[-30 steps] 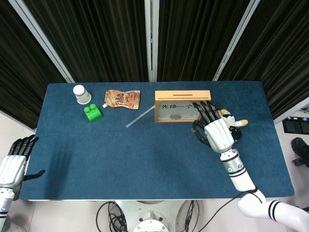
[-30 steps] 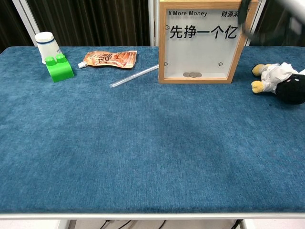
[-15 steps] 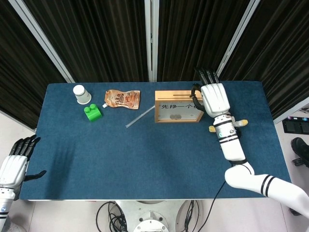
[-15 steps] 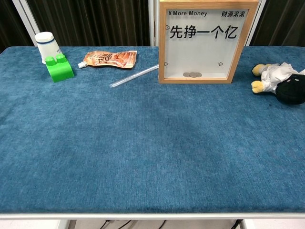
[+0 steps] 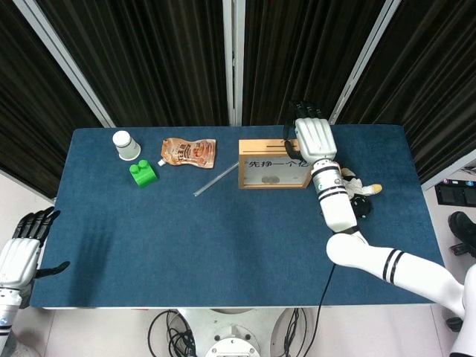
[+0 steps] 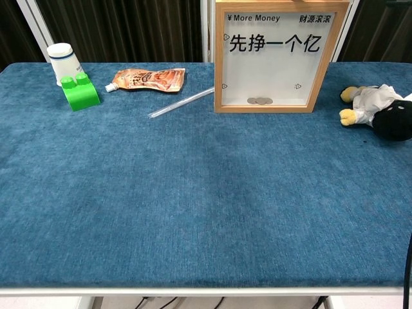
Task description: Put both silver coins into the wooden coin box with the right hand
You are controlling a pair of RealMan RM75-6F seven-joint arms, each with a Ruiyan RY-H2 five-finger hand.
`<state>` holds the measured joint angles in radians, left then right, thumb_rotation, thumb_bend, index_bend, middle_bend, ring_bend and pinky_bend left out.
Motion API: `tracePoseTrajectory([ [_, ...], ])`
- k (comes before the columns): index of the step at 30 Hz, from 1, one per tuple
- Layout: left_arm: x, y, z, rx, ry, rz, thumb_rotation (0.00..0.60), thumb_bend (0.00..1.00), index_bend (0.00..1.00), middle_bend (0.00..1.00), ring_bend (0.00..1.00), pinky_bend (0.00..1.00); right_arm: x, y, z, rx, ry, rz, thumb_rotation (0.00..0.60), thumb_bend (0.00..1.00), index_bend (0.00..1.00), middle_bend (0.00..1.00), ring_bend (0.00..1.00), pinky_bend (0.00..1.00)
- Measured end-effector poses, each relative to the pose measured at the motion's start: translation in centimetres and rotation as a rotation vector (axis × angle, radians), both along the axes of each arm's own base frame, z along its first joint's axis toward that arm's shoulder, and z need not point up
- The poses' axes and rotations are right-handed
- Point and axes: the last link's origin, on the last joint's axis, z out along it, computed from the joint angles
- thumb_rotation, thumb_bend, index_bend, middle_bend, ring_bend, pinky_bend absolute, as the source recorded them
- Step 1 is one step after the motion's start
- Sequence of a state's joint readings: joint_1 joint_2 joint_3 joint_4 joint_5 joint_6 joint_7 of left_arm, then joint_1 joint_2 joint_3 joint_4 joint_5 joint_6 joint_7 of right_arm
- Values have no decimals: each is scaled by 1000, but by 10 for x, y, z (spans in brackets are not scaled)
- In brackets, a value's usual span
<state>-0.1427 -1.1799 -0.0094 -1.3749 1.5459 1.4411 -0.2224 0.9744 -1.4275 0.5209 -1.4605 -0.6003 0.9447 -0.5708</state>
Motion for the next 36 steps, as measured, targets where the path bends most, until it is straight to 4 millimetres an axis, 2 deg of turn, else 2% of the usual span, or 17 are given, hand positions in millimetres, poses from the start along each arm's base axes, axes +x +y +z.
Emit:
tracePoseTrajectory([
  [7, -2, 1, -1, 1, -5, -6, 600, 36, 43, 0, 0, 0, -1, -2, -4, 43, 0, -52, 600, 375, 742, 91, 0, 0],
  [30, -1, 1, -1, 2, -3, -8, 600, 36, 44, 0, 0, 0, 1, 2, -3, 61, -2, -53, 600, 375, 740, 91, 0, 0],
  [36, -1, 1, 0, 4, -3, -6, 600, 35, 43, 0, 0, 0, -2, 0, -4, 60, -7, -60, 600, 375, 711, 91, 0, 0],
])
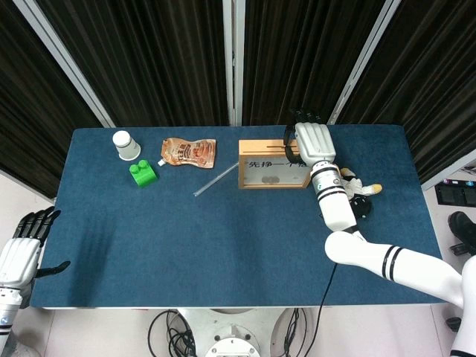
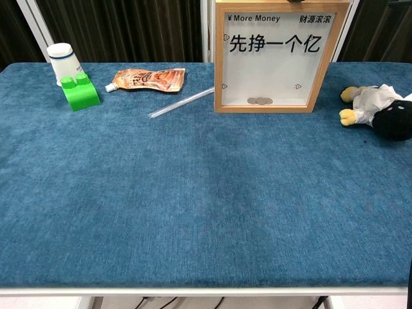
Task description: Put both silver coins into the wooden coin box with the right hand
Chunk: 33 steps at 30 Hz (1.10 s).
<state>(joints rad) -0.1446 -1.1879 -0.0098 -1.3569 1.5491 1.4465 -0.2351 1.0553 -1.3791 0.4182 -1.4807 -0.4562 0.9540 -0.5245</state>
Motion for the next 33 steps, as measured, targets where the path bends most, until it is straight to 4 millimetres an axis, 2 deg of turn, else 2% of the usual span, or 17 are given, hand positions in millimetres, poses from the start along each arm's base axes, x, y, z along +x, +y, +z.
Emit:
tracePoseTrajectory([
  [1, 0, 0, 0, 0, 0, 0, 600, 35, 44, 0, 0, 0, 0, 0, 0, -1, -1, 1, 600, 375, 694, 90, 0, 0],
  [3, 0, 0, 0, 1, 0, -1, 600, 35, 44, 0, 0, 0, -1, 0, -1, 4, 2, 2, 600, 374, 596, 87, 0, 0],
  [7, 1, 1, 0, 0, 1, -3, 600, 36, 44, 0, 0, 0, -2, 0, 0, 22, 10, 0, 600, 350, 146, 24, 0, 0],
  [8, 1, 1, 0, 0, 2, -4, 600, 35, 43, 0, 0, 0, -2, 0, 0, 25, 11, 0, 600, 339, 55, 10, 0, 0],
  [9, 1, 1, 0, 0, 2, -4, 600, 35, 43, 0, 0, 0, -2, 0, 1, 27, 11, 1, 600, 331, 9, 3, 0, 0],
  [18, 2, 1, 1, 2, 2, -5, 600, 35, 44, 0, 0, 0, -5, 4, 8, 10, -17, 34, 600, 315, 0, 0, 0, 0],
  [24, 3, 1, 3, 10, 3, -6, 600, 35, 44, 0, 0, 0, -14, 22, 22, -45, 19, 114, 600, 310, 0, 0, 0, 0],
  [27, 4, 2, 3, 11, 7, -8, 600, 35, 44, 0, 0, 0, -29, 41, 34, -101, 79, 173, 600, 299, 0, 0, 0, 0],
  [29, 5, 2, 3, 13, 13, -10, 600, 36, 44, 0, 0, 0, -48, 60, 42, -153, 136, 211, 600, 288, 0, 0, 0, 0],
  [33, 6, 3, 2, 18, 37, -15, 600, 35, 44, 0, 0, 0, -103, 110, 53, -261, 247, 239, 600, 237, 0, 0, 0, 0],
])
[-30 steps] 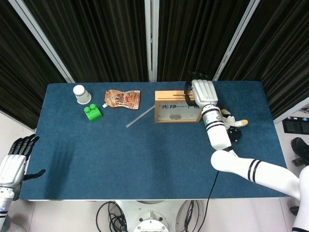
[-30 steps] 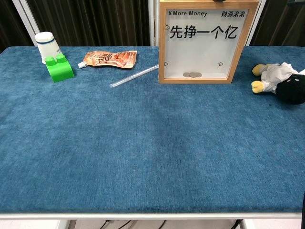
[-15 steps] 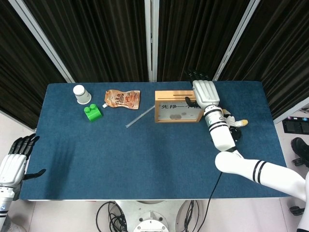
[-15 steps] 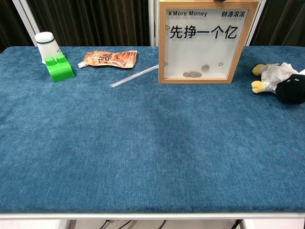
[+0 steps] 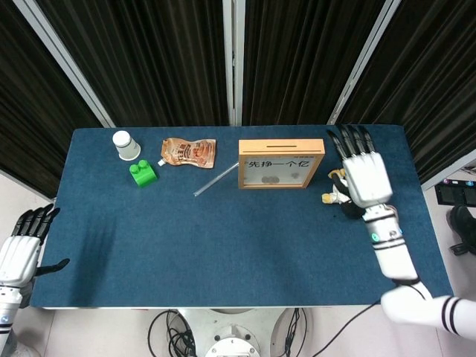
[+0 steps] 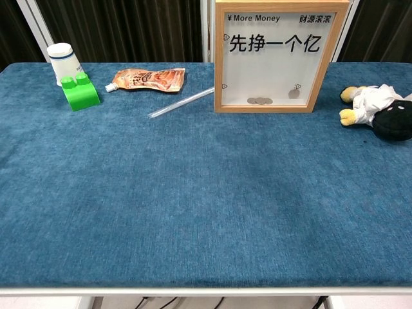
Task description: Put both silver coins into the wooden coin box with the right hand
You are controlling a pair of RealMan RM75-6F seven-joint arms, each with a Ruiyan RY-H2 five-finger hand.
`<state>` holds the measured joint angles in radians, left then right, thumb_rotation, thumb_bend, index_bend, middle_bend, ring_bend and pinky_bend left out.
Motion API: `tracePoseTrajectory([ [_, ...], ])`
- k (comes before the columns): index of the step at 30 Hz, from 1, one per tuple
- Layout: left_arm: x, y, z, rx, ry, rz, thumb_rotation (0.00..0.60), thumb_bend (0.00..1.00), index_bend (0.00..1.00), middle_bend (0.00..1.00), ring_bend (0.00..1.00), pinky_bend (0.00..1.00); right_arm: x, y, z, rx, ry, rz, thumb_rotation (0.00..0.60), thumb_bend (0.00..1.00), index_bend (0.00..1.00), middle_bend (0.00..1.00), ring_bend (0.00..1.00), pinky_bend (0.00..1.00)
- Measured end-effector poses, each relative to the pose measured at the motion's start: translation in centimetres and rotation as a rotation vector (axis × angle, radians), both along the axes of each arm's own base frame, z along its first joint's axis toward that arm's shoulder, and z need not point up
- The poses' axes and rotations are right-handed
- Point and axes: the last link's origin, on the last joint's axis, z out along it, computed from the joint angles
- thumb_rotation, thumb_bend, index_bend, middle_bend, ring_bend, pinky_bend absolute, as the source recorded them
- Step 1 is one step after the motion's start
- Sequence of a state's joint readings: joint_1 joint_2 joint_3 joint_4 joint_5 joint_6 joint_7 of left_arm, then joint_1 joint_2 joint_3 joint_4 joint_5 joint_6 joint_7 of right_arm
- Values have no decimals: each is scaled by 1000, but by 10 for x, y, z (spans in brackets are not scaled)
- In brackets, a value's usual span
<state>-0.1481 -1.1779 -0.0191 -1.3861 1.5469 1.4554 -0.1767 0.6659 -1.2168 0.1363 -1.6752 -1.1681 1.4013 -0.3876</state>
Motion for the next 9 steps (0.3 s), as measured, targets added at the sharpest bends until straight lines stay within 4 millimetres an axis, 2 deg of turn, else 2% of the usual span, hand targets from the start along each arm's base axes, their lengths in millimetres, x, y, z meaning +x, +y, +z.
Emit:
tracePoseTrajectory([
  [2, 1, 0, 0, 3, 10, -3, 600, 35, 44, 0, 0, 0, -37, 33, 4, -50, 36, -32, 600, 230, 0, 0, 0, 0],
  [5, 3, 2, 0, 9, 27, -10, 600, 35, 44, 0, 0, 0, -92, 81, 2, -79, 70, -131, 600, 296, 0, 0, 0, 0],
  [7, 5, 3, -1, 14, 45, -16, 600, 35, 44, 0, 0, 0, -121, 104, -1, -79, 80, -185, 600, 311, 0, 0, 0, 0],
  [9, 6, 4, -2, 17, 62, -21, 600, 35, 43, 0, 0, 0, -141, 118, -5, -71, 86, -221, 600, 301, 0, 0, 0, 0],
])
